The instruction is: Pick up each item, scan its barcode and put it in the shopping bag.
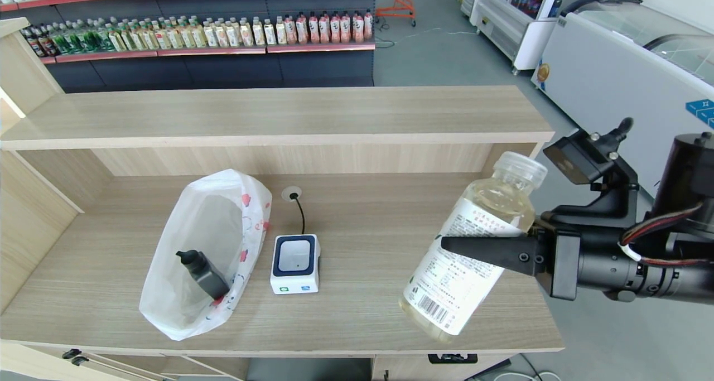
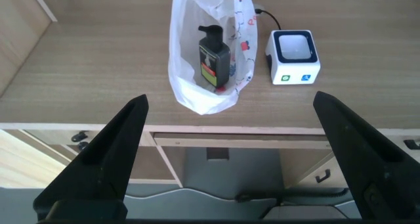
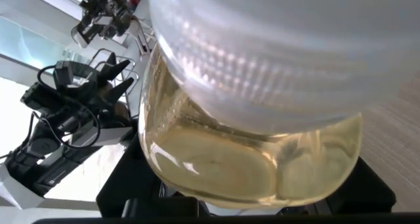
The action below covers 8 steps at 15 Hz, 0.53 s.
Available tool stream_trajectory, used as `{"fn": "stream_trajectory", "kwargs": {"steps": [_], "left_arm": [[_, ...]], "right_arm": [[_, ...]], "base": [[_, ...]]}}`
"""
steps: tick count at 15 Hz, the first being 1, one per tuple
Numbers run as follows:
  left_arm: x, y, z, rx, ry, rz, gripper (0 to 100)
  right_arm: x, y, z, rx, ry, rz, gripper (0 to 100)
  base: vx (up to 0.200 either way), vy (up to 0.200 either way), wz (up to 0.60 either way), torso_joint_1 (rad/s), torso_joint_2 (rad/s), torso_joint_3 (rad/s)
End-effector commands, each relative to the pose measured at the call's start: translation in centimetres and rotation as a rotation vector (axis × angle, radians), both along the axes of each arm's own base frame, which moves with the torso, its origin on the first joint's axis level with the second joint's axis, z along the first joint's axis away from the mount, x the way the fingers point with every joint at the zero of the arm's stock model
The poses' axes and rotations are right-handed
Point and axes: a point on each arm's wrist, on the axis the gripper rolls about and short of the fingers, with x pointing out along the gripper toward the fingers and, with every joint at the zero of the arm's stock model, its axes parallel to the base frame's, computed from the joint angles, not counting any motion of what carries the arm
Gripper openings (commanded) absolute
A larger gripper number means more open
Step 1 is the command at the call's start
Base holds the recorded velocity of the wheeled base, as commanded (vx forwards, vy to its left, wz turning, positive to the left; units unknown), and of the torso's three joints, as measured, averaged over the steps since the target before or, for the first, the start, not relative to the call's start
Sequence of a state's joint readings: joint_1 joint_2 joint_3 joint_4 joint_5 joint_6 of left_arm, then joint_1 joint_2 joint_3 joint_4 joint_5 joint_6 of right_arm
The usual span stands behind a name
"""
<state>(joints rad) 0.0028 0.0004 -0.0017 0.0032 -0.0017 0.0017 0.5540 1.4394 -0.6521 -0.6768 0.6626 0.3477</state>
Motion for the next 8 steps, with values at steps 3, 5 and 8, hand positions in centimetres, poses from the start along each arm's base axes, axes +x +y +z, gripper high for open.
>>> {"fn": "stream_trajectory", "kwargs": {"steps": [3, 5, 8], "left_arm": [[0.0, 0.0, 0.0, 0.0, 0.0, 0.0, 100], [0.0, 0.0, 0.0, 0.0, 0.0, 0.0, 100], [0.0, 0.0, 0.0, 0.0, 0.0, 0.0, 100]], "right_arm": [[-0.2, 0.1, -1.6, -0.057, -0.016, 0.013, 0], [0.2, -0.3, -2.4, -0.103, -0.065, 0.007, 0], [0.2, -0.1, -2.8, -0.109, -0.056, 0.016, 0]], "base": [[0.0, 0.0, 0.0, 0.0, 0.0, 0.0], [0.0, 0.0, 0.0, 0.0, 0.0, 0.0], [0.0, 0.0, 0.0, 0.0, 0.0, 0.0]]}}
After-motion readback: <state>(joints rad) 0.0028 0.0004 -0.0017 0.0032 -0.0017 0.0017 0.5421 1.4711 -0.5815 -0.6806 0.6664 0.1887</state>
